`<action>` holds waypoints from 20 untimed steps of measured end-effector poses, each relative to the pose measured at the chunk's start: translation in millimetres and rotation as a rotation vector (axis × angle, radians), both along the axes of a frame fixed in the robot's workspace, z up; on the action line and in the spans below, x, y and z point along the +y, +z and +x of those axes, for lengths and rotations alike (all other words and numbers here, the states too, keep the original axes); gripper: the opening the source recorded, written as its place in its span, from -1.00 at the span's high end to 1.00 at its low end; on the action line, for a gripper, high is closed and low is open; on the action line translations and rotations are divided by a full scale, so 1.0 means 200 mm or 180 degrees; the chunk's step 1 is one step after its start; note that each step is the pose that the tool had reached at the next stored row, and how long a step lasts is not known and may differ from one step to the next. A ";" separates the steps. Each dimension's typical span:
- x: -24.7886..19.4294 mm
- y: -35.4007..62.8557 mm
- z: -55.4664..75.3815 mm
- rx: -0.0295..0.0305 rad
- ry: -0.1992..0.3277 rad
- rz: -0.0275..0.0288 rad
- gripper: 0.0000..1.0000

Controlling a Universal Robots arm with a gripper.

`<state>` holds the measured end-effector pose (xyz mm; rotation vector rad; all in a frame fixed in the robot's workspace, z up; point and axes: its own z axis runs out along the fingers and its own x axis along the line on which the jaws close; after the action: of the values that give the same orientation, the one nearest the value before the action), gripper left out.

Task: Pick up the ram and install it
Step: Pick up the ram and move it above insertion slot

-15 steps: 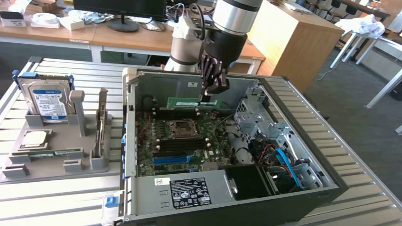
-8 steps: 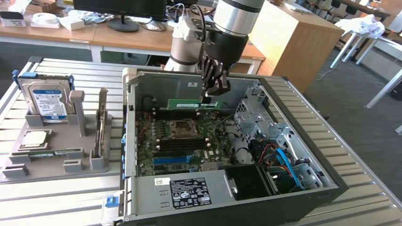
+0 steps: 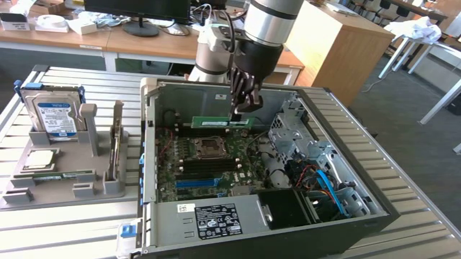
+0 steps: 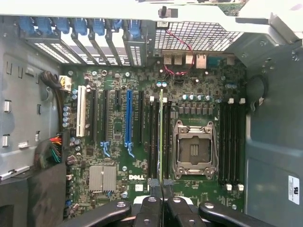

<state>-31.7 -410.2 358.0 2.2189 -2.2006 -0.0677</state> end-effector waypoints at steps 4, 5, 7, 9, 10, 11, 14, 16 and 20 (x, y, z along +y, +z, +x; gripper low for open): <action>0.000 -0.025 0.00 0.0000 0.0000 0.0001 0.77; -0.001 -0.030 0.00 0.0000 0.0000 0.0001 0.77; -0.001 -0.032 0.00 0.0000 0.0000 0.0001 0.77; -0.001 -0.032 0.00 0.0000 0.0000 0.0001 0.77; -0.001 -0.032 0.00 0.0000 0.0000 0.0001 0.77; -0.001 -0.032 0.00 0.0000 0.0000 0.0001 0.77; -0.001 -0.032 0.00 0.0000 0.0000 0.0001 0.77; -0.001 -0.037 0.00 -0.0001 0.0000 0.0003 0.77; -0.001 -0.057 0.00 0.0000 0.0000 0.0004 0.77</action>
<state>-31.7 -410.4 346.5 2.2197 -2.2012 -0.0692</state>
